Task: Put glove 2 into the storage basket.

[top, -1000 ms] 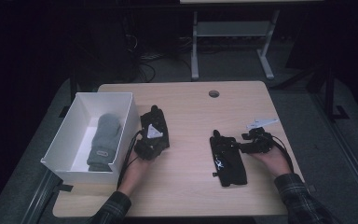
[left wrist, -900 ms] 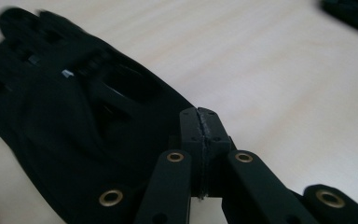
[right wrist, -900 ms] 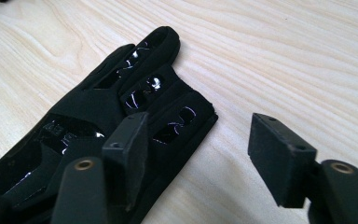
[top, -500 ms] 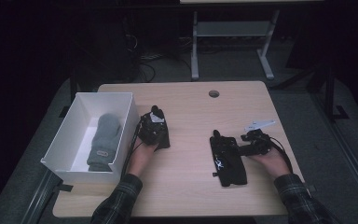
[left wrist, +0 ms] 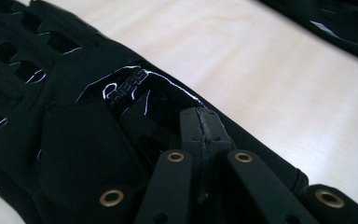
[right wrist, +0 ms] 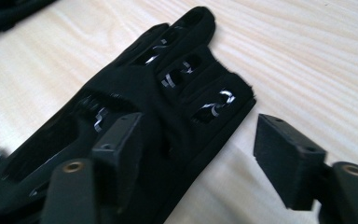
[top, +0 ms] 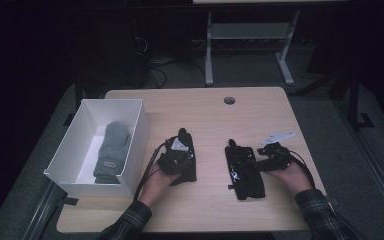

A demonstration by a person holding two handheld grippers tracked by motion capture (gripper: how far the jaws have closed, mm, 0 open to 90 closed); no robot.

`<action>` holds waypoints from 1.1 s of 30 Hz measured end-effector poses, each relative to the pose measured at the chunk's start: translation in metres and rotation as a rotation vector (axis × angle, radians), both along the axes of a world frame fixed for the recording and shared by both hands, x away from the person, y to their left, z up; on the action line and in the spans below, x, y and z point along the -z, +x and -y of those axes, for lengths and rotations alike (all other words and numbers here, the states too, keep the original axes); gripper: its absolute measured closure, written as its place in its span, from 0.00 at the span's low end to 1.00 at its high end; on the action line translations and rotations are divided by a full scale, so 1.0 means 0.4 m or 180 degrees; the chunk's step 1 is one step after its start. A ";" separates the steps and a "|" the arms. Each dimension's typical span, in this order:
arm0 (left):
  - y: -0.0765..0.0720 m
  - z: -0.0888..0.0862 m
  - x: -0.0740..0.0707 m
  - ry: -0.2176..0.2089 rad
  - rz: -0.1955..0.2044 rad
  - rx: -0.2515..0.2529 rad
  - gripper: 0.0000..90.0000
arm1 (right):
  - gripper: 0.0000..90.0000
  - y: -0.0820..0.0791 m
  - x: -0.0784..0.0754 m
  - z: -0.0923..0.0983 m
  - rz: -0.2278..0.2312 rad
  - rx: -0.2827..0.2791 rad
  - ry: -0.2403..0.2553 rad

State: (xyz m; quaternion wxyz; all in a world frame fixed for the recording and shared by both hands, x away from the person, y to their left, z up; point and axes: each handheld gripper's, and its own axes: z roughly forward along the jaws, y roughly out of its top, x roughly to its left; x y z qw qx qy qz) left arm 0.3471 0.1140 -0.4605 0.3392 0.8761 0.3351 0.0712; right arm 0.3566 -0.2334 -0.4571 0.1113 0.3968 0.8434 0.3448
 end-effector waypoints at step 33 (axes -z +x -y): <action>-0.024 -0.076 -0.010 0.0164 -0.0055 -0.0499 0.66 | 1.00 -0.037 0.012 0.033 -0.0113 -0.0298 -0.0153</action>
